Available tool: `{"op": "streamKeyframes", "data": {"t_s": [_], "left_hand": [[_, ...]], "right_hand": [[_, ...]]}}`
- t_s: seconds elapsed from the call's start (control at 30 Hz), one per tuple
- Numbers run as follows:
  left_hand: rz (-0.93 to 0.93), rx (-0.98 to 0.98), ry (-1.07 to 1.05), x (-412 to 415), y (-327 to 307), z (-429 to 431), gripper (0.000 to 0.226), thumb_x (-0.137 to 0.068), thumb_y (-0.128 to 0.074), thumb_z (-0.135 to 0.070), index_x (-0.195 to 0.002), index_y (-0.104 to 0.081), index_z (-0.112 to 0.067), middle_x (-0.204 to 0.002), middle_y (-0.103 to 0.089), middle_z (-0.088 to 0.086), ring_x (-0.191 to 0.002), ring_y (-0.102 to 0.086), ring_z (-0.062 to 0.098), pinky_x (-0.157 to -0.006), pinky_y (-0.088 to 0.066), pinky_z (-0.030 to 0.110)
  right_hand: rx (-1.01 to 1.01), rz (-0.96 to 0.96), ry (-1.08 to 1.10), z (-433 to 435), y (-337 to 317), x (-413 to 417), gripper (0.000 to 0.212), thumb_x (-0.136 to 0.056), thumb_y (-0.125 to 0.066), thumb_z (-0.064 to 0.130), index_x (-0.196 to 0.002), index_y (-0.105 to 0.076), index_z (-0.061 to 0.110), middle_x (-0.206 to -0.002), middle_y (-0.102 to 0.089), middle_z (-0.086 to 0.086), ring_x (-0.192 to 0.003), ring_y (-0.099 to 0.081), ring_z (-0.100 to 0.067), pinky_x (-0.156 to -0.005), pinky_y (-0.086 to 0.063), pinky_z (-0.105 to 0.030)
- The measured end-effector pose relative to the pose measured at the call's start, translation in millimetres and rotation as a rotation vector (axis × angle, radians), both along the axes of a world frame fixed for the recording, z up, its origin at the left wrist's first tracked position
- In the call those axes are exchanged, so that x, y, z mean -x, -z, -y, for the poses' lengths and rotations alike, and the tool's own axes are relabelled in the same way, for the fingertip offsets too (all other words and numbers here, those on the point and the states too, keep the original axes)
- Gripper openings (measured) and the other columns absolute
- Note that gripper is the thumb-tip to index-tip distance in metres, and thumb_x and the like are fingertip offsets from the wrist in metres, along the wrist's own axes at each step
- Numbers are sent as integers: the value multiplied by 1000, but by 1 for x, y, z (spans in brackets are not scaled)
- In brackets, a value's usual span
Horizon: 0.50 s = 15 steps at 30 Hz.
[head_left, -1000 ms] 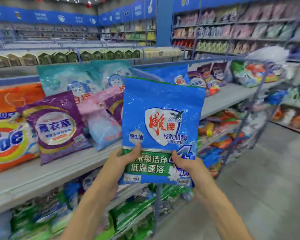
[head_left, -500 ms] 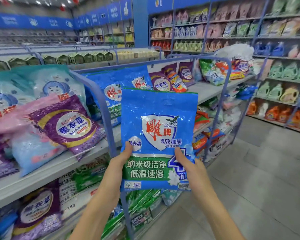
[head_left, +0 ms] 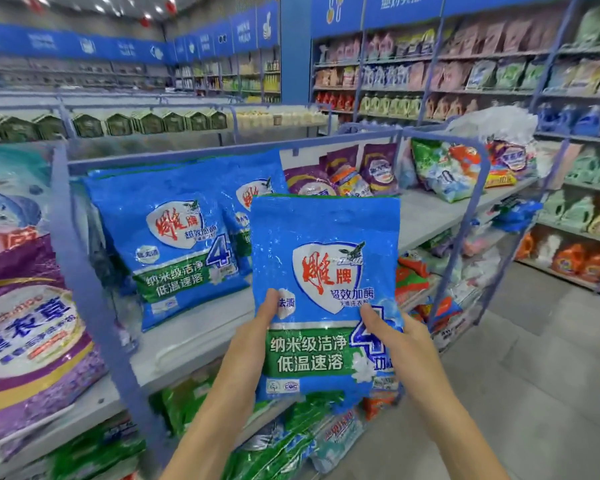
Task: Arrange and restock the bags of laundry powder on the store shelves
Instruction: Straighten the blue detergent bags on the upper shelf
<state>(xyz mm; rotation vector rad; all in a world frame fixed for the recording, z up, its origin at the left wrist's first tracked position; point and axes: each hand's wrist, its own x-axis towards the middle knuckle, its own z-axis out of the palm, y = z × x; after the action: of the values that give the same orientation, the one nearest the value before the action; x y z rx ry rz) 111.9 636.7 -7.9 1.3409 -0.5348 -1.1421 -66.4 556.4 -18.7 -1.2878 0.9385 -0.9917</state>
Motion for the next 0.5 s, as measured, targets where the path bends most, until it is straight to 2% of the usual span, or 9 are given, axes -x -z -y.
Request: {"op": "streamKeyframes", "data": {"t_s": [0.13,0.2,0.27,0.3,0.33,0.4,0.5], "left_hand": [[137,-25,-119,-14,-5,47,50,-84,-58,-71,-97,-76,-26,-90,-80,3,-84,-78,27,-92,-57,54],[147,-15,-150,-22,-12,66,51,-86,-59,-68,-95,-74,-21,-77,-79,2,-69,-77,23,-72,-63,46],[238,-13,-198,-36,-12,86,40,-89,-64,-59,-95,-68,-20,-62,-75,-8,-55,-72,9,-49,-57,25],[286,9,-220,-44,-15,95,39,-84,-71,-56,-97,-66,-20,-64,-75,-11,-56,-72,6,-48,-55,21],[316,55,-237,-49,-17,103,48,-74,-81,-58,-102,-66,-22,-76,-78,-10,-67,-75,6,-58,-58,22],[369,49,-302,-58,-20,119,82,-52,-94,-62,-116,-65,-22,-105,-78,-6,-93,-75,13,-85,-60,36],[323,28,-431,-67,-16,143,66,-57,-97,-49,-109,-66,-23,-104,-76,-5,-97,-72,19,-91,-57,43]], "right_hand": [[13,30,-31,55,-3,-19,18,-97,-67,32,-110,-74,22,-97,-81,0,-85,-78,-23,-70,-64,-34],[33,19,-47,85,-4,-38,17,-96,-69,31,-108,-75,21,-96,-81,1,-85,-78,-21,-76,-64,-37],[64,25,-91,115,-6,-58,14,-96,-70,30,-105,-74,19,-95,-81,-2,-84,-77,-22,-76,-63,-40],[69,37,-116,130,-7,-68,12,-96,-70,28,-102,-74,20,-95,-81,-3,-83,-77,-23,-75,-63,-41],[74,46,-143,145,-8,-79,9,-96,-71,27,-99,-73,19,-92,-81,-4,-81,-77,-23,-74,-63,-42],[96,40,-177,172,-9,-98,5,-95,-72,24,-96,-72,19,-84,-80,0,-73,-76,-17,-68,-63,-36],[98,42,-265,206,-11,-121,8,-97,-71,21,-103,-71,16,-88,-80,-2,-73,-77,-17,-64,-62,-32]]}}
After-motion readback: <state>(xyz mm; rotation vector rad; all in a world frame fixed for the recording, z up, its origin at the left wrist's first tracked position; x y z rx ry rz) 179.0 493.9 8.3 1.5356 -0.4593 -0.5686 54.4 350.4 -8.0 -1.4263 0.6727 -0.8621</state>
